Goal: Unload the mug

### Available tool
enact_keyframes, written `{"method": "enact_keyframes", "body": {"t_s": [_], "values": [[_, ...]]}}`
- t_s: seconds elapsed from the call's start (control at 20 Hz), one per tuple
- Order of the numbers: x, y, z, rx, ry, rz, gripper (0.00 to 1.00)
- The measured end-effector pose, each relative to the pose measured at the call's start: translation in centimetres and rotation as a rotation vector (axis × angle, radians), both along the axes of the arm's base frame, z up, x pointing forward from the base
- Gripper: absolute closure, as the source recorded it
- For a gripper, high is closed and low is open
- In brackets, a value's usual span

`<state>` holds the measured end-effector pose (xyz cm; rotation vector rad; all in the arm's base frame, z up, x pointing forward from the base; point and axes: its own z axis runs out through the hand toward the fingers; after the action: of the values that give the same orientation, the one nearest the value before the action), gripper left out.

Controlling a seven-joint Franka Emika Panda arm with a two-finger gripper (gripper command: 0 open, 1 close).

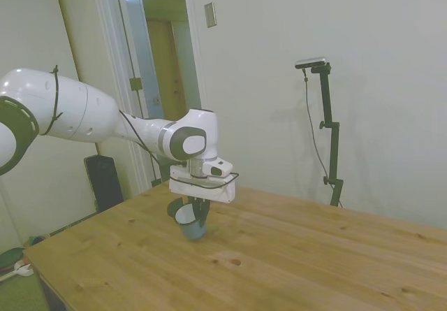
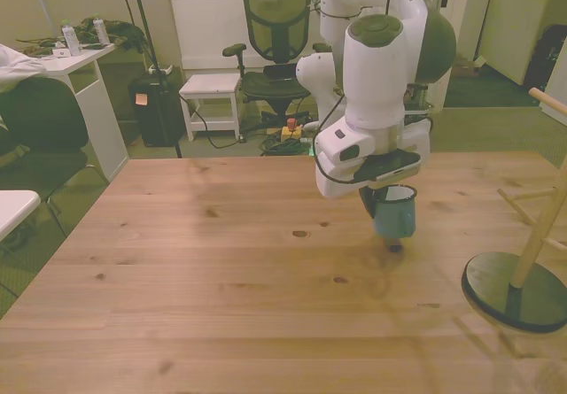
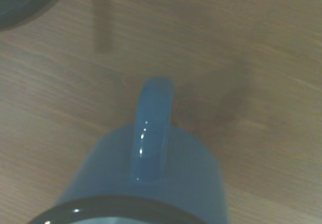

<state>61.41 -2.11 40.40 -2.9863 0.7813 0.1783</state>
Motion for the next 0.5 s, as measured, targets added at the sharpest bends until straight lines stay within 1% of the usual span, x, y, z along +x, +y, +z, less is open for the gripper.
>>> {"method": "enact_keyframes", "body": {"t_s": [0.2,0.5], "values": [[0.6,1.5,0.5,-0.048,-0.003,-0.035,1.00],[1.0,2.4,1.1,-0.055,0.027,-0.061,1.00]]}}
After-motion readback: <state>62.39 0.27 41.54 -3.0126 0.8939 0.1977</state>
